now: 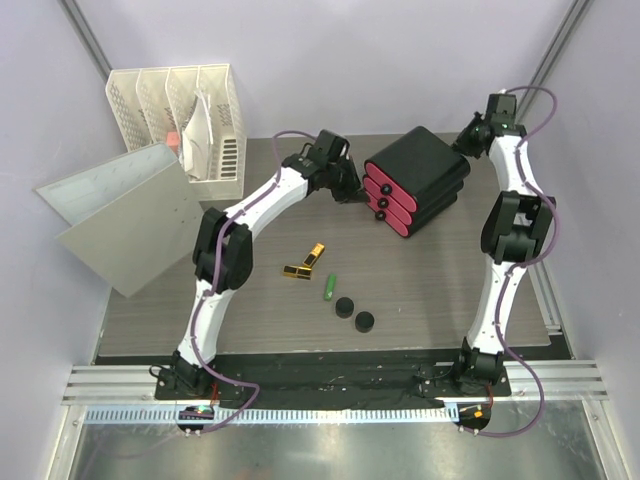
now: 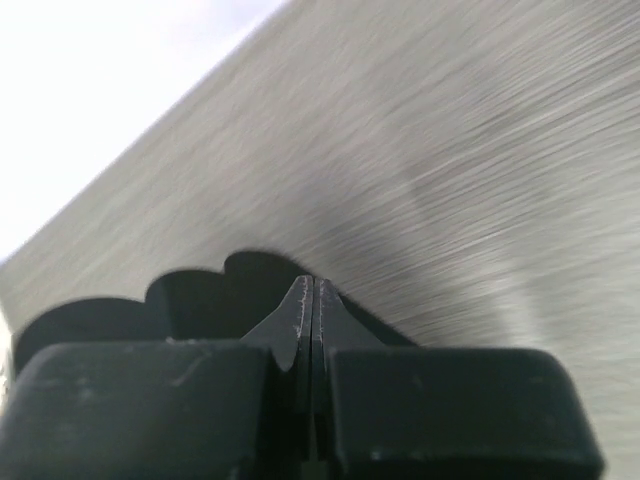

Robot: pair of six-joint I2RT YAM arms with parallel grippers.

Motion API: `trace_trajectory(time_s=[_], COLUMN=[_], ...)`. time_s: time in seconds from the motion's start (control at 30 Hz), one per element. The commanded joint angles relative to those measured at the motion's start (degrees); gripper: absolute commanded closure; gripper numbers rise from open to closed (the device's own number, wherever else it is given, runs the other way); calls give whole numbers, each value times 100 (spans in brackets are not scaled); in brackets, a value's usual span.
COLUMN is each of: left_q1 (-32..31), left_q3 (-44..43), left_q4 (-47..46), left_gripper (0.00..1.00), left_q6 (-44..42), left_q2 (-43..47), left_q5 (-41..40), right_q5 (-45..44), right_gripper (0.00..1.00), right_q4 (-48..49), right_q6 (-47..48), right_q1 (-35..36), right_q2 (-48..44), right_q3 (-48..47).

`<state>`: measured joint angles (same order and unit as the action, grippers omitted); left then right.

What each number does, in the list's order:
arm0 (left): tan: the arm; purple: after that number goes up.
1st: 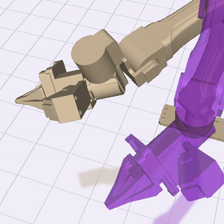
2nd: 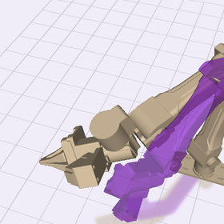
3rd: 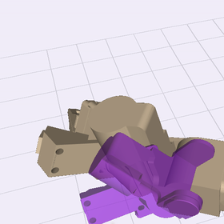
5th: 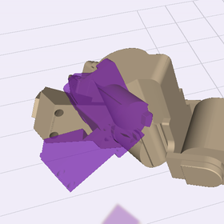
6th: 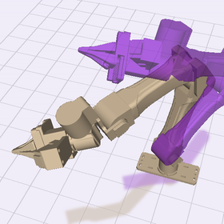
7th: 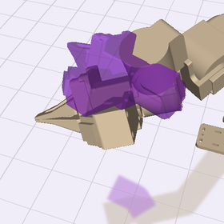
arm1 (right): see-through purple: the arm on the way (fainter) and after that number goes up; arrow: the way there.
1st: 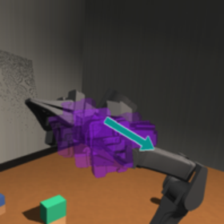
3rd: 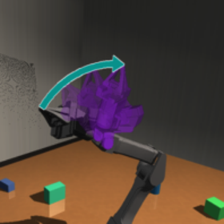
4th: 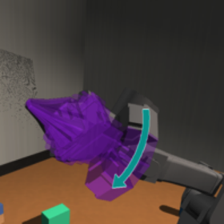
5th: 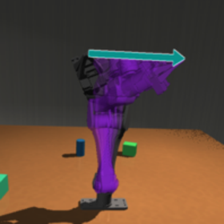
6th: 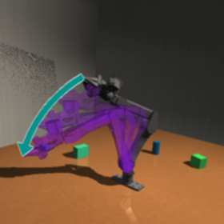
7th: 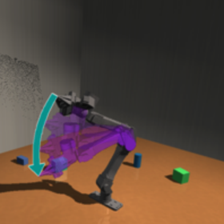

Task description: Organize the makeup

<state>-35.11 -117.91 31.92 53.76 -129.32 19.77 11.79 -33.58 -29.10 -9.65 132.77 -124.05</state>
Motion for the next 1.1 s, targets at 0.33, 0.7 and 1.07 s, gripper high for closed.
trace_trajectory(time_s=[0.33,0.7,1.07], left_q1=[57,250,268], left_q3=[488,751,1815], left_q4=[156,-905,-3865], left_gripper=[96,66,61], left_q6=[-340,688,2507], left_q2=[566,91,-278], left_q5=[44,905,1556], right_q5=[891,1844,1818], right_gripper=[99,99,99], right_q4=[1037,1038,1082], right_q6=[-534,-632,-368], right_q1=[-310,288,350], right_q2=[-1402,-2668,-2713], right_q3=[-253,2488,3554])
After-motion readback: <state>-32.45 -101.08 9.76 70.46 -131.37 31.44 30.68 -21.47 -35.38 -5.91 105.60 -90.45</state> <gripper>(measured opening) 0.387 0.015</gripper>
